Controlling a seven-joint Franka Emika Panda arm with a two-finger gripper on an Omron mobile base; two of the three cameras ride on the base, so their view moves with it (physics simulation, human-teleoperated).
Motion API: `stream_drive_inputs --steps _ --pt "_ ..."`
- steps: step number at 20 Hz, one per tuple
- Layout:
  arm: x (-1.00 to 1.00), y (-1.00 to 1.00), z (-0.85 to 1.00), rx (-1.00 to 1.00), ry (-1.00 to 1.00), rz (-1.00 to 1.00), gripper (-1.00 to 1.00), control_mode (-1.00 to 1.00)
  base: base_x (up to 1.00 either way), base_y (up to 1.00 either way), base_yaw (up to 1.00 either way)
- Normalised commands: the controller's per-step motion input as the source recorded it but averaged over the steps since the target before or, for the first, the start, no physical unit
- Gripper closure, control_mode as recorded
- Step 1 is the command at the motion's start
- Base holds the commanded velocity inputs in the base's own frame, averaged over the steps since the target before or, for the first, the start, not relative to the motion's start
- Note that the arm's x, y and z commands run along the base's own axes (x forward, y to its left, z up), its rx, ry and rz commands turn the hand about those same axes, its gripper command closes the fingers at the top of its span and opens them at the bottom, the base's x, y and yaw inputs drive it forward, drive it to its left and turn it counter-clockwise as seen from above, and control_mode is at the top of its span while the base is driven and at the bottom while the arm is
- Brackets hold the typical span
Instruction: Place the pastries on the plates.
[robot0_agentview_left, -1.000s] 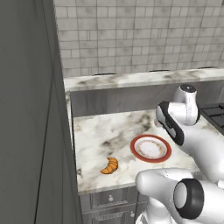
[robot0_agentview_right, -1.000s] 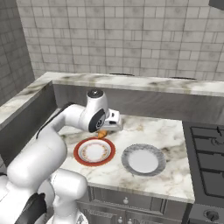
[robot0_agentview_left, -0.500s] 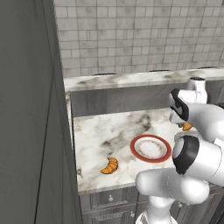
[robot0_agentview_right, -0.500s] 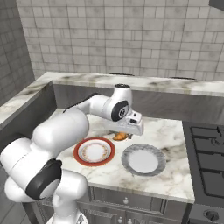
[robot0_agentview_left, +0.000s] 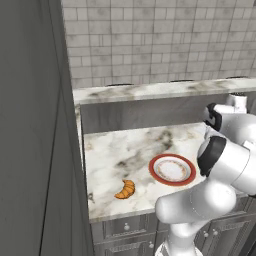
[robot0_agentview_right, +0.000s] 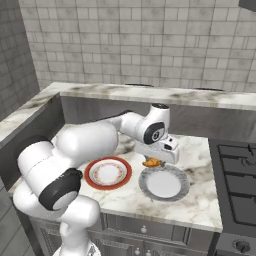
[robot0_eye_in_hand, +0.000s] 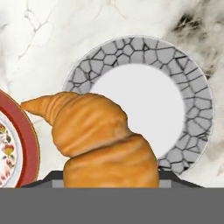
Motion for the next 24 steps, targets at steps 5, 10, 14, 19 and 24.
stream_drive_inputs --steps 5,10,14,19,24 --pt "0.04 -0.41 -0.59 -0.02 -0.14 -0.02 1.00 -1.00 0.00 0.00 0.00" --pt "0.00 -0.18 -0.37 -0.02 0.03 -0.03 1.00 -1.00 0.00 0.00 0.00" --pt "-0.03 0.00 -0.30 0.00 0.08 -0.04 1.00 -1.00 0.00 0.00 0.00" --pt "0.00 -0.01 -0.42 0.00 0.06 -0.02 1.00 -1.00 0.00 0.00 0.00" --pt "0.00 -0.06 -0.43 0.00 0.02 -0.02 1.00 -1.00 0.00 0.00 0.00"
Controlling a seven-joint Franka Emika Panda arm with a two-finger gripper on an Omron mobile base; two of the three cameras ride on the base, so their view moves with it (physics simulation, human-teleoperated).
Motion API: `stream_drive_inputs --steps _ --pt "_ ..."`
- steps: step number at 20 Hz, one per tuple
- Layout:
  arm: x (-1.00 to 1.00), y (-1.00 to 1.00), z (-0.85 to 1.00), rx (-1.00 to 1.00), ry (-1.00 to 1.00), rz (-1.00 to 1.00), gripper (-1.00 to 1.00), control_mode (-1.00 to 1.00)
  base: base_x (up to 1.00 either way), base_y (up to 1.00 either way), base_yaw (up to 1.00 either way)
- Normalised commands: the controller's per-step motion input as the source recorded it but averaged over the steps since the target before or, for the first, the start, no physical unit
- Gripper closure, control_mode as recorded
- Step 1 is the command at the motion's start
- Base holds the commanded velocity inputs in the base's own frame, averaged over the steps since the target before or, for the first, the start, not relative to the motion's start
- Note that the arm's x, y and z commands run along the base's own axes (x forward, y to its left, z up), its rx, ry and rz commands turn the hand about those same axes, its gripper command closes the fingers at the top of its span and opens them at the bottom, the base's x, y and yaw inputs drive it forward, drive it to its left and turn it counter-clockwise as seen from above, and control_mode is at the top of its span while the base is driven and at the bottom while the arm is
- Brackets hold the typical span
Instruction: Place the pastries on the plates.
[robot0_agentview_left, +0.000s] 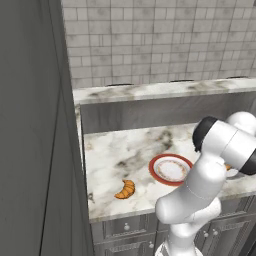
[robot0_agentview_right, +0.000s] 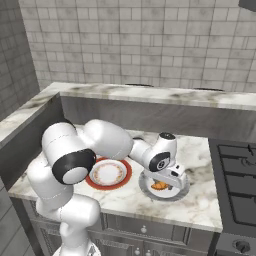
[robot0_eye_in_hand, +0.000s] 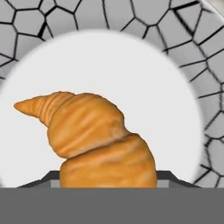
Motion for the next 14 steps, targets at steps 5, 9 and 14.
stream_drive_inputs --steps 5,9,14 --pt "0.00 -0.03 -0.11 0.00 0.00 0.00 -1.00 -1.00 0.00 0.00 0.00" --pt "0.00 0.00 -0.01 0.00 0.00 0.00 -1.00 -1.00 0.00 0.00 0.00" --pt "-0.31 0.00 0.12 0.00 -0.04 0.00 -1.00 -1.00 0.00 0.00 0.00"
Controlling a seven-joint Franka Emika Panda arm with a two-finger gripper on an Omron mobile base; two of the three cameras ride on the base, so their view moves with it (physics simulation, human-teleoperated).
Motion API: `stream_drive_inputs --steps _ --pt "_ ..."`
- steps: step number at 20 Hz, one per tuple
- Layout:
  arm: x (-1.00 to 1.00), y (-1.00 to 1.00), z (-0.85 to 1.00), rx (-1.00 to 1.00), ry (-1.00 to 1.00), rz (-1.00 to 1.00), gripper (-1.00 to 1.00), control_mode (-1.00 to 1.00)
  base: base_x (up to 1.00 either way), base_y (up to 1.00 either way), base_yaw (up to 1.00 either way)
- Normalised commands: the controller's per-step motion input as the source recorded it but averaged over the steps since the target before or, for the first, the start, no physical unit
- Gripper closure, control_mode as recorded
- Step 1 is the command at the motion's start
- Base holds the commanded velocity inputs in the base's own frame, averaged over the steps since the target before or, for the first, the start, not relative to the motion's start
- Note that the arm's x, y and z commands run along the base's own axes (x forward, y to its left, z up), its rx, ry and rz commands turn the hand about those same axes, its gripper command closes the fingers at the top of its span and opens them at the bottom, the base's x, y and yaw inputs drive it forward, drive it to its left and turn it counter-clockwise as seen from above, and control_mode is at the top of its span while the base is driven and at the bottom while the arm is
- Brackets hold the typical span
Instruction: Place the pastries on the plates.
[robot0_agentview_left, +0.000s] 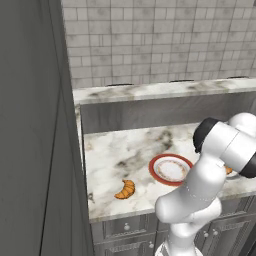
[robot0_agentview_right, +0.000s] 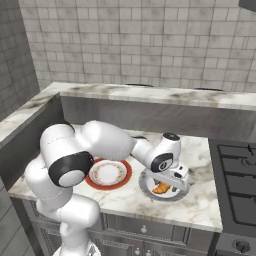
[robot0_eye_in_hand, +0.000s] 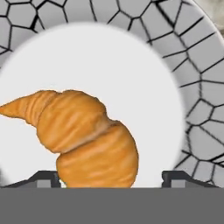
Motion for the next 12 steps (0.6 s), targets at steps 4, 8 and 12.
stream_drive_inputs --steps 4,8,12 --pt "-0.31 0.10 0.81 0.00 0.00 -0.05 -1.00 -1.00 0.00 0.00 0.00" --pt "-0.02 0.92 1.00 -0.13 -0.01 -0.15 -1.00 -1.00 0.00 0.00 0.00" --pt "0.08 1.00 0.57 -0.10 -0.09 -0.27 -1.00 -1.00 0.00 0.00 0.00"
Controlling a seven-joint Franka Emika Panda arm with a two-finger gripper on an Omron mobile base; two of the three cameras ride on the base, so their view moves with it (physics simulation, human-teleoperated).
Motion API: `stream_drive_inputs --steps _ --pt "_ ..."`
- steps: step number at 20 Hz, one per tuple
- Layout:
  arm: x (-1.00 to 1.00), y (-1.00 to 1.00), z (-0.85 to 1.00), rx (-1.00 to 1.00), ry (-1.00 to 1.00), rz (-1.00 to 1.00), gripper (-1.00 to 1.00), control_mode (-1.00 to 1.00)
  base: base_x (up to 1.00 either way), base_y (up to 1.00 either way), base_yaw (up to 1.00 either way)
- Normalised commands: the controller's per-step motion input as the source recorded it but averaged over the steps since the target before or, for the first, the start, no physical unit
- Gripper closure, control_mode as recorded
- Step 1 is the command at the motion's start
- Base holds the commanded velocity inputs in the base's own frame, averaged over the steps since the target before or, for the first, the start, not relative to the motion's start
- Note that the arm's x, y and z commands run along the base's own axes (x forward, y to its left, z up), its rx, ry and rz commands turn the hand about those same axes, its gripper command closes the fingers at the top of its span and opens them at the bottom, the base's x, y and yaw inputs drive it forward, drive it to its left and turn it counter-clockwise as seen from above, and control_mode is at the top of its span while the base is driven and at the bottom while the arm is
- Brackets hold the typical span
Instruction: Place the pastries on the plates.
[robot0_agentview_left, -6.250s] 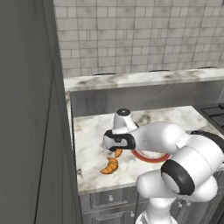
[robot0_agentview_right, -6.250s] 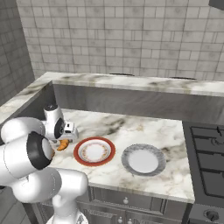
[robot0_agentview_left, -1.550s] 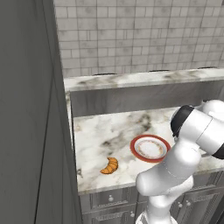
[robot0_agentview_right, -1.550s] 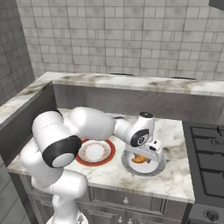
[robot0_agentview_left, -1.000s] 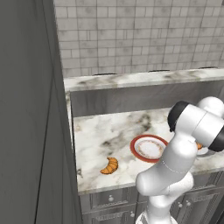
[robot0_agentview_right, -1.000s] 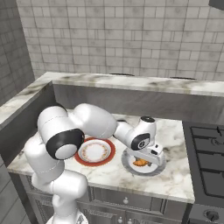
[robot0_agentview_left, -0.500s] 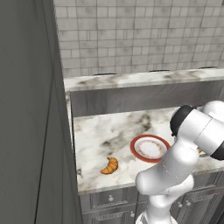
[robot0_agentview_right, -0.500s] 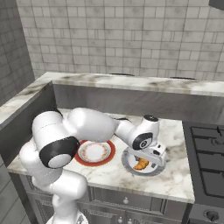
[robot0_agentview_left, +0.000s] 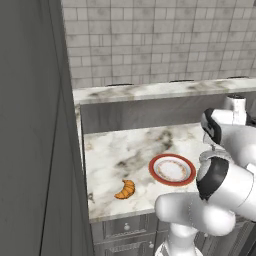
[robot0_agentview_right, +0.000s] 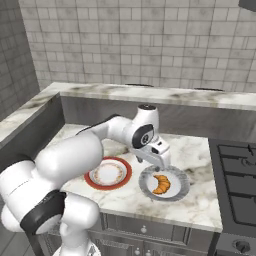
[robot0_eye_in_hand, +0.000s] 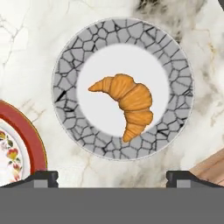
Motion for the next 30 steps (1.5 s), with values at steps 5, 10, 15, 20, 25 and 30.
stream_drive_inputs --steps 5,10,15,20,25,30 --pt "0.03 1.00 0.33 0.00 -0.10 -0.34 -1.00 -1.00 0.00 0.00 0.00" --pt "-0.07 1.00 0.08 0.00 -0.01 -0.33 -1.00 -1.00 0.00 0.00 0.00" --pt "-0.21 0.69 0.04 0.11 0.01 -0.04 -1.00 -1.00 0.00 0.00 0.00" --pt "-0.06 0.57 0.00 0.16 0.14 0.11 -1.00 -1.00 0.00 0.00 0.00" --pt "0.00 0.98 0.09 0.01 0.33 0.21 -1.00 -1.00 0.00 0.00 0.00" --pt "0.00 1.00 -0.04 0.00 0.06 0.25 -1.00 -1.00 0.00 0.00 0.00"
